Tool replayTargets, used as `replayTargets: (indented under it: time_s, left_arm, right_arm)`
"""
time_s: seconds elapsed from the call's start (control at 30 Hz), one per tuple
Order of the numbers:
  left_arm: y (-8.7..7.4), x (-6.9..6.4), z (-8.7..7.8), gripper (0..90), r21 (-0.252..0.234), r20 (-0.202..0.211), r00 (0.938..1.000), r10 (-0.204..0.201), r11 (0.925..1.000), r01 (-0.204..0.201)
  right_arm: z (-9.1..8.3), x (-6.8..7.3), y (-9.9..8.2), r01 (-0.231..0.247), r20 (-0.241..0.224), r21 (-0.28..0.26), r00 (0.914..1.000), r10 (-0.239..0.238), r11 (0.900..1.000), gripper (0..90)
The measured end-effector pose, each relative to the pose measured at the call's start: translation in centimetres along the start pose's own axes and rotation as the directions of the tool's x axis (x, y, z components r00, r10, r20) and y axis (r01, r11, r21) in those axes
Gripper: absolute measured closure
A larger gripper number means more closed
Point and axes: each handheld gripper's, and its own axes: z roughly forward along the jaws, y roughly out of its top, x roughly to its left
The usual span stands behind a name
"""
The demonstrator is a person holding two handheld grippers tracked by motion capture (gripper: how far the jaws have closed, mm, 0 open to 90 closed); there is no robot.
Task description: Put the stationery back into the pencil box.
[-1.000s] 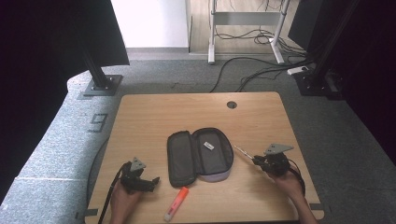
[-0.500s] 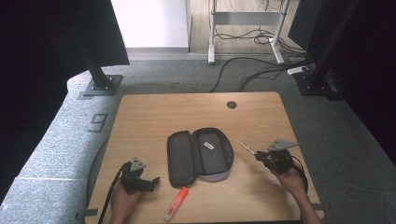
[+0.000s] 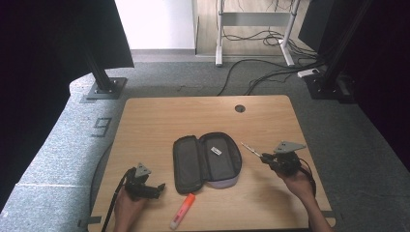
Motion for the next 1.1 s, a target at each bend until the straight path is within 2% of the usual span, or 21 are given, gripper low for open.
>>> replayTargets:
  time_s: [0.57,1.1]
  left_arm:
    - [0.0,0.0,0.0,0.0,0.0,0.0,1.0,0.0,1.0,0.0]
    - [0.0,0.0,0.0,0.0,0.0,0.0,1.0,0.0,1.0,0.0]
  right_arm:
    - [1.1,0.9,1.5,0.021,-0.012,-0.011,0.9997,-0.021,0.9997,78.5]
    - [2.8,1.9,3.2,0.035,-0.023,-0.016,0.9991,-0.035,0.9993,78.5]
